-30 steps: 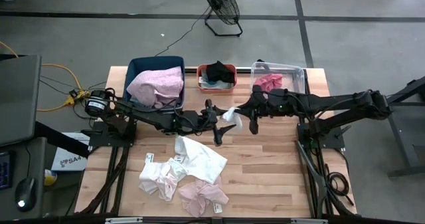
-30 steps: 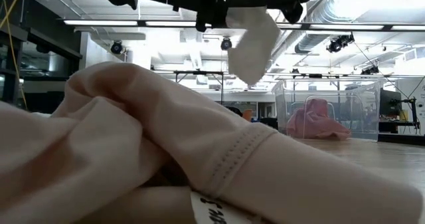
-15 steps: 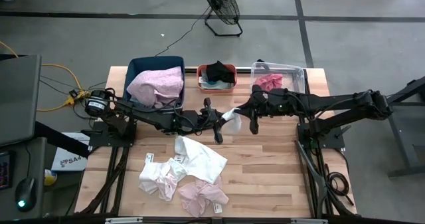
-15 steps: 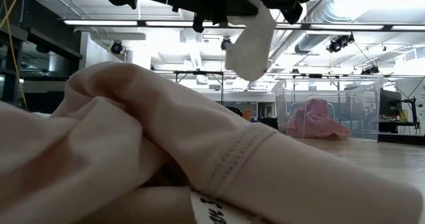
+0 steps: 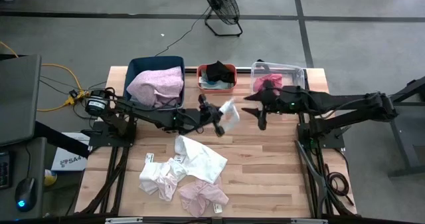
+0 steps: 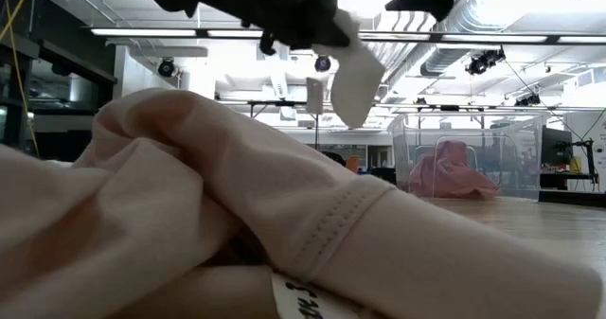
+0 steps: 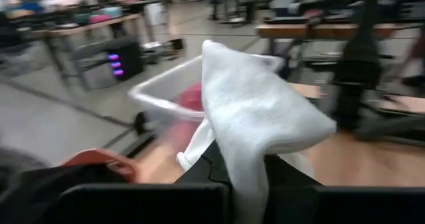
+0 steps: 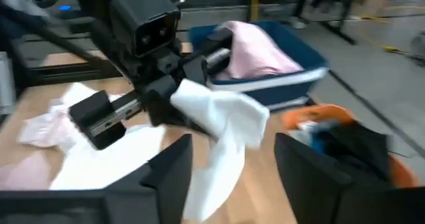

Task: Pick & Place Cloths
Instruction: Put the white sock into the orange bin

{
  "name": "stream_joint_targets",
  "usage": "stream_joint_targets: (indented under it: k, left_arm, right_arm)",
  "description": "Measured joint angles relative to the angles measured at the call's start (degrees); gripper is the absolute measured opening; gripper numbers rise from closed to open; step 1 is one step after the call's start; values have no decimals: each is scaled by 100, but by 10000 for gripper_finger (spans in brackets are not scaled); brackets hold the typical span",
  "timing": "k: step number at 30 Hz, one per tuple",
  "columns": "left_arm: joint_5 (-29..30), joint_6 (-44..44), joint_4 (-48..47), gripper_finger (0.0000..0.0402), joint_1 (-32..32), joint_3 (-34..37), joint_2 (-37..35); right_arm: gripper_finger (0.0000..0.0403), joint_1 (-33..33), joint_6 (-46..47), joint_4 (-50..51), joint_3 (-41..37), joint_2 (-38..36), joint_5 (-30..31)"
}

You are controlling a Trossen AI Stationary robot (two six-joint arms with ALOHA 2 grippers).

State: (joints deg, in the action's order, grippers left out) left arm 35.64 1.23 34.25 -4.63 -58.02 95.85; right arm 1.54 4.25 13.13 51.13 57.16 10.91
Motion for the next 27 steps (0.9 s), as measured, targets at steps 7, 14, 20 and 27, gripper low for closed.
stream_joint_targets:
  k: [7, 14, 20, 27]
  left_arm:
    - [348, -91, -13, 1, 701, 0, 0]
    - [330, -100, -5, 1, 1462, 0, 0]
    - [268, -13, 1, 0, 1945, 0, 0]
    - [75, -33, 72, 0, 2425, -1, 65]
  right_arm:
    - [243, 0, 90, 743, 0, -558, 281]
    - [237, 0, 186, 1011, 0, -661, 287]
    - [236, 0, 181, 1105, 0, -661, 287]
    - [236, 0, 235, 1183, 0, -661, 264]
